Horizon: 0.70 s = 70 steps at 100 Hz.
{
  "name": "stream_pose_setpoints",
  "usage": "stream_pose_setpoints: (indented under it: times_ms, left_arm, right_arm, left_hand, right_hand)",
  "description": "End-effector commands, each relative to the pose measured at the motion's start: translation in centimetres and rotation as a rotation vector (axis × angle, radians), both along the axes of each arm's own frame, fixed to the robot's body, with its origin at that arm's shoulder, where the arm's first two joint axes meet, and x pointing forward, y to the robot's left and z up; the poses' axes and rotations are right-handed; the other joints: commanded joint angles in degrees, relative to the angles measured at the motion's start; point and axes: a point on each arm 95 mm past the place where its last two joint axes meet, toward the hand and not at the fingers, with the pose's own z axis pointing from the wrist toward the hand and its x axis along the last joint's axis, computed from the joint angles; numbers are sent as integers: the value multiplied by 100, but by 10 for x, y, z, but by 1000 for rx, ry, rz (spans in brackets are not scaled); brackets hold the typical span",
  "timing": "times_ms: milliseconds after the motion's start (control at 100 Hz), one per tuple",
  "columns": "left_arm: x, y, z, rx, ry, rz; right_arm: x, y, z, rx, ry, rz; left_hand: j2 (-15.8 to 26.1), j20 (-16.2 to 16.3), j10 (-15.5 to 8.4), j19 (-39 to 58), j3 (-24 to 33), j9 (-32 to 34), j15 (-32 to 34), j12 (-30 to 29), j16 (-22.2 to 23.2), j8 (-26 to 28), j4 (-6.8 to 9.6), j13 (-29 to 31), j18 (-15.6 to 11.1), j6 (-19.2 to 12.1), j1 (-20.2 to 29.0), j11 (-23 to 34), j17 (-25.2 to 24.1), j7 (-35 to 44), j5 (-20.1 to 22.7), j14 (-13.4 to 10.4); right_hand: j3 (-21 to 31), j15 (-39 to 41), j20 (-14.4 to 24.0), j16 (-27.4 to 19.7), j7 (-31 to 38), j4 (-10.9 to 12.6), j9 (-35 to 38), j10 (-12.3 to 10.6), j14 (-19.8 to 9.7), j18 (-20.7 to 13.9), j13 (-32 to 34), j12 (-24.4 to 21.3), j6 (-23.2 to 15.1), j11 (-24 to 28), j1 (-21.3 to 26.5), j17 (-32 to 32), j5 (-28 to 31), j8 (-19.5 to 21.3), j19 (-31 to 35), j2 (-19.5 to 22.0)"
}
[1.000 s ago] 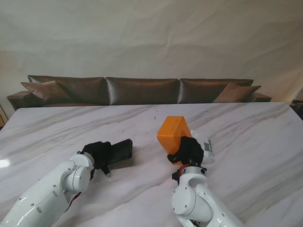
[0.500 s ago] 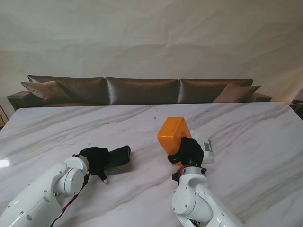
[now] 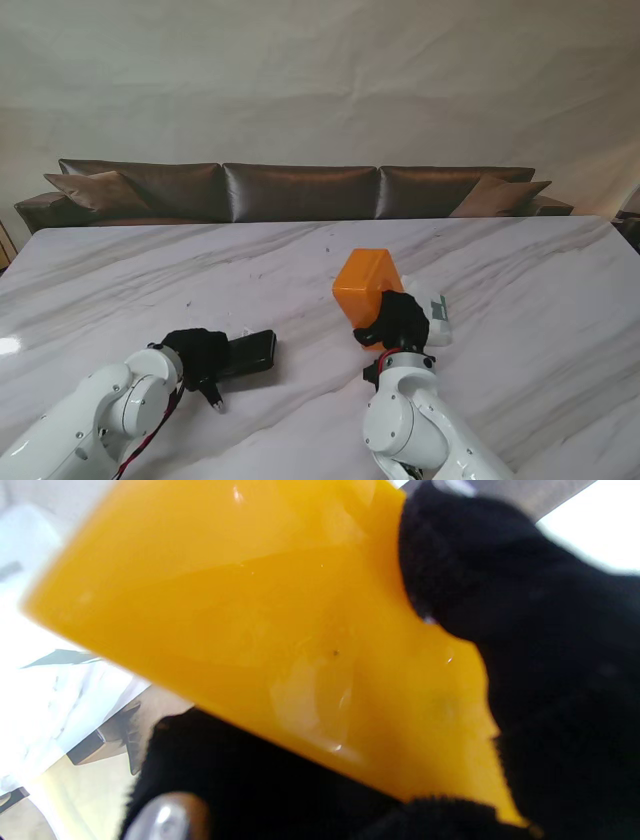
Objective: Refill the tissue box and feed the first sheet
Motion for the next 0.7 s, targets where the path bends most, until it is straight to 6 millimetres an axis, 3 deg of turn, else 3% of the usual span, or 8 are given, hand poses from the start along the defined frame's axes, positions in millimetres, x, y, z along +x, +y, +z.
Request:
stream_pose_setpoints:
  times_ms: [0,190,340,450,580,690]
  left_arm:
    - [-15,0,-18,3,63,9]
    - [-20,1,-21,23,74,5]
    - [-22,2,-23,43,75,5]
    - [-23,2,-24,62,94,-1]
    - [-24,1,-24,78,137,-1]
    - [-25,1,-23,97,195,2]
  right_arm:
    - [0,2,-1,8,9,9]
    - [1,2,-2,10,13,9]
    - [1,1,-2,10,15,9]
    - [1,1,-2,11,19,7]
    - [2,1,-2,10,20,7]
    - [3,1,-2,11,19,7]
  left_hand:
    - [2868,-48,-1425,1180,856,1124,-162,-249,-52,-74,-182,-300,-165,-1884,746,3985,-160,2692,391,-224]
    - [2851,-303,-1244,579,648,471,-1193,-695,-489,-607,-270,-957,-72,-1622,622,3379,-692,2208,-157,-110]
    - [2848,-423,-1032,22,444,-546,-2014,-1024,-933,-1020,-366,-1938,109,-1313,502,2879,-1309,1817,-943,37]
    - [2762,-478,-743,-416,402,-1492,-2550,-1478,-1248,-1345,-458,-2778,168,-1132,430,2302,-1781,1504,-1454,59]
    - [2684,-487,-526,-883,389,-2446,-3150,-1950,-1735,-1900,-570,-3611,215,-872,360,1792,-2266,549,-1504,155]
    - [2709,-590,-217,-1395,315,-2424,-3905,-2757,-2482,-2101,-642,-4244,298,-561,281,169,-2636,-1086,-1583,306]
  right_hand:
    - [1259,2295,-72,264,69,617,619,713,236,-1171,354,65,454,422,625,179,89,94,1207,483]
    - [1259,2295,-72,264,72,613,620,713,235,-1171,354,66,456,422,624,179,88,91,1207,491]
    - [1259,2295,-73,264,73,614,620,712,235,-1171,354,66,456,422,619,179,87,89,1207,500]
    - [1259,2295,-82,263,73,611,620,712,235,-1172,354,67,456,421,625,177,88,89,1207,511]
    - [1259,2294,-88,263,73,608,620,712,234,-1173,355,67,456,421,622,177,88,89,1207,518]
    - [1259,2296,-95,262,73,607,620,712,231,-1175,355,67,456,421,620,176,88,89,1207,523]
